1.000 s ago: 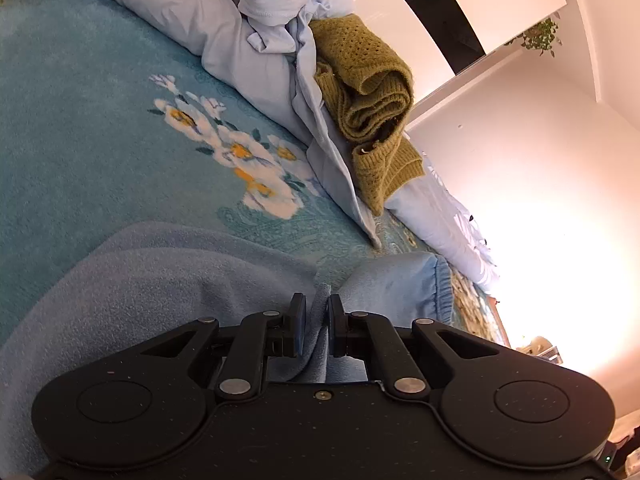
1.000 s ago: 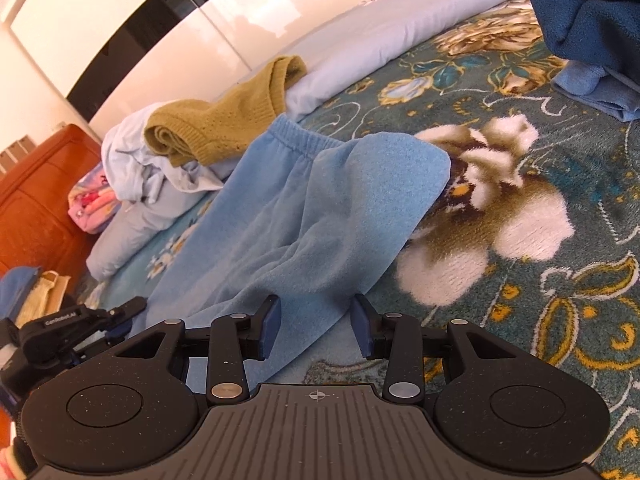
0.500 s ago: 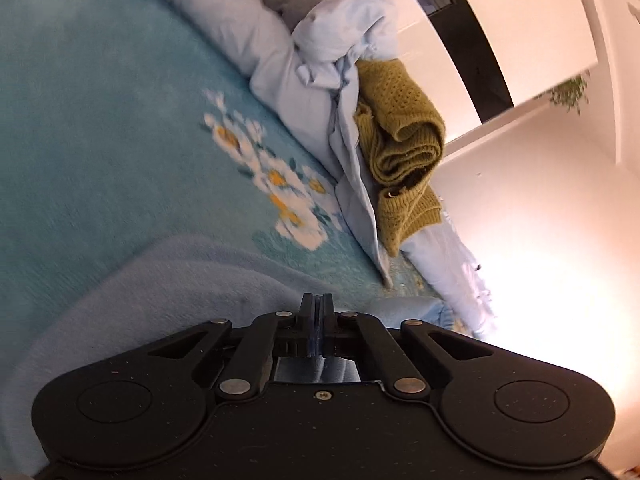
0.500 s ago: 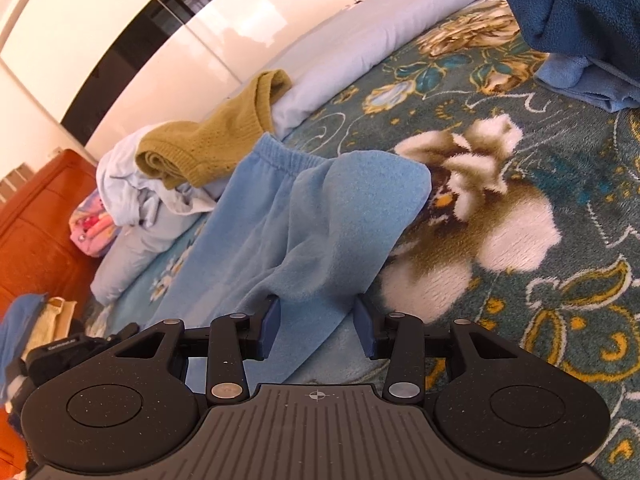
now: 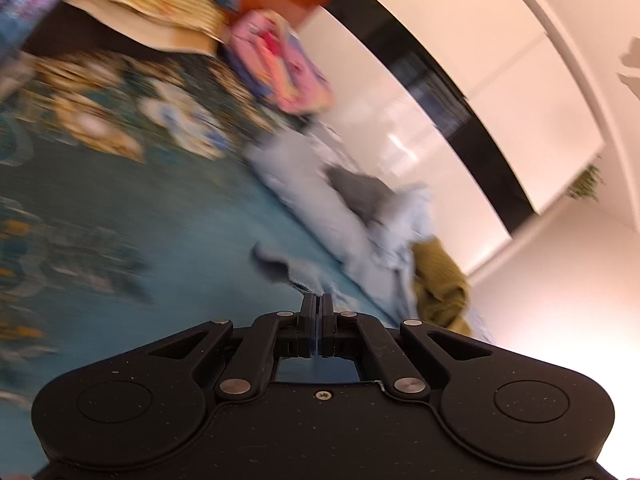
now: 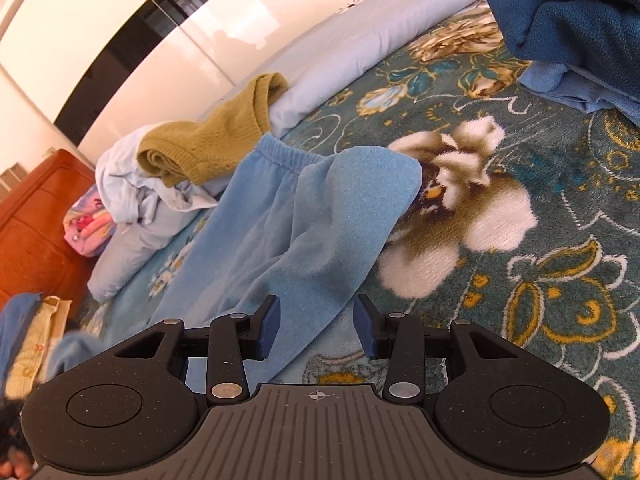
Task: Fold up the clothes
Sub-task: 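Pull the sweatpants leg with the left gripper to straighten the pants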
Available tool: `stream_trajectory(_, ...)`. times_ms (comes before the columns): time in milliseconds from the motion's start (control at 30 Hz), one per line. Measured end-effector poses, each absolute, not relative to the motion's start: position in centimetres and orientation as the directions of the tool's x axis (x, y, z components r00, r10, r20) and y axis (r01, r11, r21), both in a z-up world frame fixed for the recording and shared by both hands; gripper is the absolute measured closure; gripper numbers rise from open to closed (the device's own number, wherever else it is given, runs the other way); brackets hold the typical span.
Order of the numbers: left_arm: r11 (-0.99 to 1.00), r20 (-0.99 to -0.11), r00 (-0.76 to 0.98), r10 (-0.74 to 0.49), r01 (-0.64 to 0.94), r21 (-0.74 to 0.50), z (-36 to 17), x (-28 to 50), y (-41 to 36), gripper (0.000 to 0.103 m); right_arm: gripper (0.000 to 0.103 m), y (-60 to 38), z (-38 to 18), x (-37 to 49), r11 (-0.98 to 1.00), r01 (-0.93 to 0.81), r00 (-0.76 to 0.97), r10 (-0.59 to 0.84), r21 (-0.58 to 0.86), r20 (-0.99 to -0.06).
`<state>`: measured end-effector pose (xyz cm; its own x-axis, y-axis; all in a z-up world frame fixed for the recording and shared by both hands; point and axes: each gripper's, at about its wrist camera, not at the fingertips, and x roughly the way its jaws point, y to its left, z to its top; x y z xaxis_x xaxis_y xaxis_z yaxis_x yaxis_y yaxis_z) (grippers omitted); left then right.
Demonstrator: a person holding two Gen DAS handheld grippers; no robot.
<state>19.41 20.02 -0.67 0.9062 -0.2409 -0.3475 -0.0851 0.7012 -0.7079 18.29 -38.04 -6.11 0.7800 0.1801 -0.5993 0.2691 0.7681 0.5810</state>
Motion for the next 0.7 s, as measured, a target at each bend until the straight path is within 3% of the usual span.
stream_trajectory(200, 0.667, -0.451, 0.886, -0.109, -0.271, -0.694, -4.0, 13.3, 26.7, 0.103, 0.065, -36.8, -5.8, 18.2, 0.78, 0.266, 0.771, 0.181, 0.566, -0.611)
stream_trajectory(400, 0.637, -0.468, 0.883, -0.043, -0.337, -0.693, -5.3, 10.8, 28.6, 0.103, 0.066, -35.4, -4.9, 18.6, 0.811, 0.247, 0.761, 0.177, 0.531, -0.624)
stream_trajectory(500, 0.642, -0.463, 0.886, -0.033, -0.336, -0.689, -4.8, 10.5, 29.4, 0.103, 0.066, -35.2, -4.5, 18.7, 0.823, 0.245, 0.756, 0.168, 0.512, -0.632)
stream_trajectory(700, 0.722, -0.452, 0.878, -0.155, -0.212, -0.659, -3.1, 12.5, 26.5, 0.103, 0.066, -35.9, -4.9, 19.0, 0.823, 0.288, 0.746, 0.127, 0.489, -0.653)
